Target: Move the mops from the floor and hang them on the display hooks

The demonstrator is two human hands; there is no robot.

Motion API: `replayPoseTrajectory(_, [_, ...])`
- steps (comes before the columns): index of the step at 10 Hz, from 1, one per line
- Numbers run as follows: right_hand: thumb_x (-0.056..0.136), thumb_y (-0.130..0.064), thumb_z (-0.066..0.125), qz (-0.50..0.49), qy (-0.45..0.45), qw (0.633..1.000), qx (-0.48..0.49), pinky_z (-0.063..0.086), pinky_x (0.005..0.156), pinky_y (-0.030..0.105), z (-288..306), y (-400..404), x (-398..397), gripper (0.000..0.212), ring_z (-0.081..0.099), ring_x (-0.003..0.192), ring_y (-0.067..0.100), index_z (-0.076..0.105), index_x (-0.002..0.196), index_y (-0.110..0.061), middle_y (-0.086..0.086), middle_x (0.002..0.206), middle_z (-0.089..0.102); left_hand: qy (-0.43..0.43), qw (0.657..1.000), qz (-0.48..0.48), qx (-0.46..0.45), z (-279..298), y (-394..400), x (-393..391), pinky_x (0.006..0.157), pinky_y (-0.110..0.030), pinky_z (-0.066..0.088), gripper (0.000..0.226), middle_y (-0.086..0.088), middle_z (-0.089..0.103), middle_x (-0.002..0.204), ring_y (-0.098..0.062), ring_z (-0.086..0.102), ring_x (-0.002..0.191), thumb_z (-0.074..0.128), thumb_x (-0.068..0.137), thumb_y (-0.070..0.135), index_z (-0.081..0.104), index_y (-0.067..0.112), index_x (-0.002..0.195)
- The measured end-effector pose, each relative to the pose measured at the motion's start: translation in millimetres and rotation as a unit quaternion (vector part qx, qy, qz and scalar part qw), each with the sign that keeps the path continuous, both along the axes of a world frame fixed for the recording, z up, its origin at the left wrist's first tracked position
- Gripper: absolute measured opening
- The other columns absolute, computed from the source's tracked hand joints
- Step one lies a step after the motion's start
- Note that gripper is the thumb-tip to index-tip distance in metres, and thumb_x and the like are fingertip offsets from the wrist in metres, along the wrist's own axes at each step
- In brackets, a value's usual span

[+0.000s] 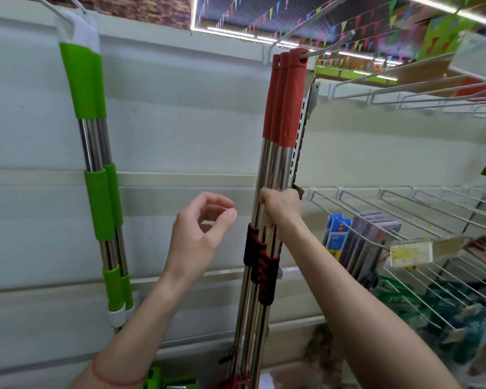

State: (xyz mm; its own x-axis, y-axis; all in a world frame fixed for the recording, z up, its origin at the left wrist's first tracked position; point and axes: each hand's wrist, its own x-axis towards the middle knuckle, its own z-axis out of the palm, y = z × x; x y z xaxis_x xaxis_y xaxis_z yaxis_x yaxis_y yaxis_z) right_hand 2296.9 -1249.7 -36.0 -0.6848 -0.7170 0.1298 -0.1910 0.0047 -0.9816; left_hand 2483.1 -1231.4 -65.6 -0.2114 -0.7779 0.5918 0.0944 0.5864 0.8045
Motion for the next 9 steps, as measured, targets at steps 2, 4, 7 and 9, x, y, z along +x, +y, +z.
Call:
replayPoseTrajectory(2, [0.076, -0.012, 0.057, 0.022, -0.012, 1.0, -0.007, 0.035, 0.059, 0.04, -0.2, 7.4, 0.0, 0.017, 0.034, 0.048, 0.021, 0.045, 0.064, -0.016, 0.003, 0.052, 0.037, -0.007, 1.0, 0.013, 0.002, -4.5, 4.6, 10.3, 0.079, -0.053, 0.06, 0.008, 0.008, 0.076, 0.088, -0.015, 0.071, 0.088, 0.071, 0.088, 0.031, 0.073, 0.025, 0.094])
replayPoseTrajectory(4, [0.085, -0.025, 0.063, 0.059, 0.071, 0.996, -0.007, 0.039, 0.065, 0.038, -5.4, 30.6, 2.4, 0.018, 0.045, 0.064, 0.023, 0.055, 0.076, -0.012, 0.012, 0.071, 0.049, -0.009, 1.0, 0.021, 0.005, -2.9, 13.1, 19.2, 0.081, -0.053, 0.06, 0.009, 0.007, 0.076, 0.088, -0.017, 0.072, 0.089, 0.071, 0.088, 0.032, 0.073, 0.026, 0.094])
replayPoseTrajectory(7, [0.089, -0.025, 0.064, 0.046, 0.18, 0.982, -0.037, 0.054, 0.08, 0.033, -12.1, 87.4, 4.3, 0.043, 0.063, 0.098, 0.012, 0.043, 0.126, -0.017, 0.008, 0.115, 0.058, -0.031, 0.997, 0.064, -0.002, -4.1, 35.9, 31.2, 0.077, -0.048, 0.06, 0.006, 0.01, 0.076, 0.087, -0.013, 0.071, 0.087, 0.072, 0.089, 0.03, 0.072, 0.026, 0.094])
replayPoseTrajectory(9, [0.088, -0.026, 0.063, 0.118, 0.136, 0.982, -0.056, 0.053, 0.067, 0.021, -23.9, 119.7, 15.2, 0.036, 0.063, 0.086, 0.003, 0.052, 0.122, -0.023, -0.005, 0.103, 0.062, -0.028, 0.994, 0.106, 0.003, -17.0, 61.7, 51.7, 0.076, -0.05, 0.058, 0.005, 0.004, 0.074, 0.086, -0.016, 0.07, 0.085, 0.072, 0.089, 0.028, 0.071, 0.025, 0.093])
